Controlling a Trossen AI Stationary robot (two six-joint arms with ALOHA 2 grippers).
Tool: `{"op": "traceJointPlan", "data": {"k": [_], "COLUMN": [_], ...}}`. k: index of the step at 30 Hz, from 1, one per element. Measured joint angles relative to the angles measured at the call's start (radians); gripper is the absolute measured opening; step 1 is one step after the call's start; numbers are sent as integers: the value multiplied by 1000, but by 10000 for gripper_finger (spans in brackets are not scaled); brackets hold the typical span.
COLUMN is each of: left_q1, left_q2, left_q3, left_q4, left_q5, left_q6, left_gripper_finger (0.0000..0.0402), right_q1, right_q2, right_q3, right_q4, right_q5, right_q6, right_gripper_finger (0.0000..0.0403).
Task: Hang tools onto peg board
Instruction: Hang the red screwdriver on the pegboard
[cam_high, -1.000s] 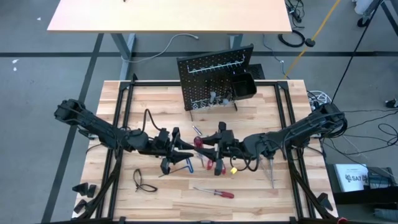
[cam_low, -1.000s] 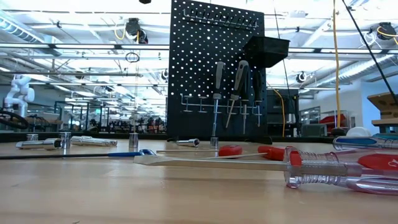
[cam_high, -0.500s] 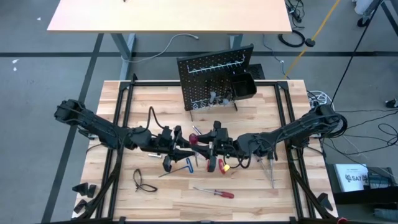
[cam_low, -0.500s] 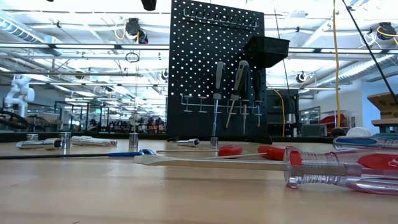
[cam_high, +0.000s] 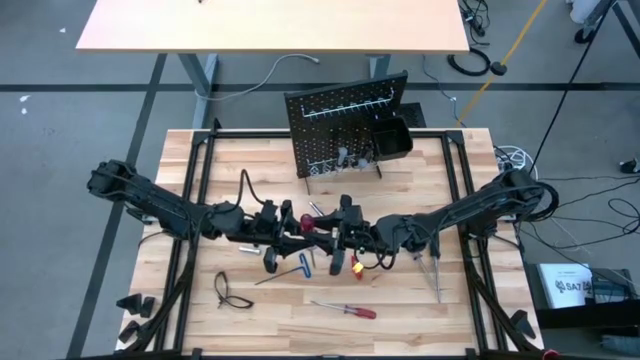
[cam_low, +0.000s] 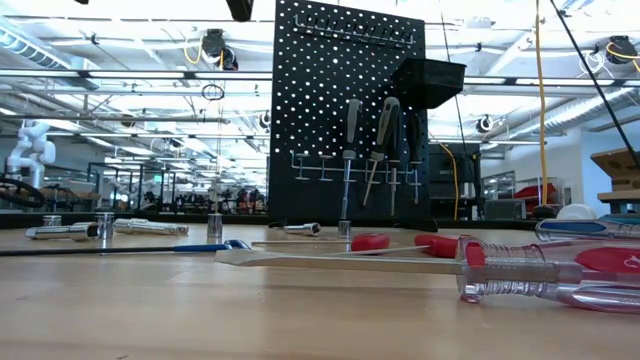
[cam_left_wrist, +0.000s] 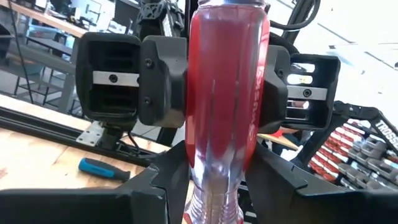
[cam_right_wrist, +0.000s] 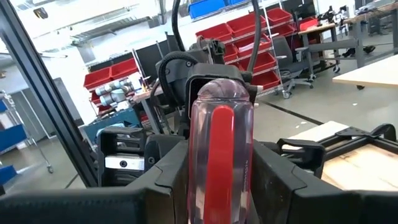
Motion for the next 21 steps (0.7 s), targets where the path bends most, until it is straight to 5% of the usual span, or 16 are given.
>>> {"op": "traceJointPlan", "data": {"k": [7,14,21], "left_q1": [-2,-2,-3], "left_q2": [0,0,-9], "left_q3": [0,0,0], "left_q4": [-7,-5,-22], "left_q5": [15,14,25], "left_q6": [43,55,116], "left_gripper_finger": [100,100,100], "right_q1": [1,1,0], "right_q2": [1,-3,-24], "right_q3": [0,0,0], "right_q4": [-1,-2,-24], "right_q5": [-2,-5,-50], "right_q6": [0,-1,83], "right_gripper_finger": [118,122,310]}}
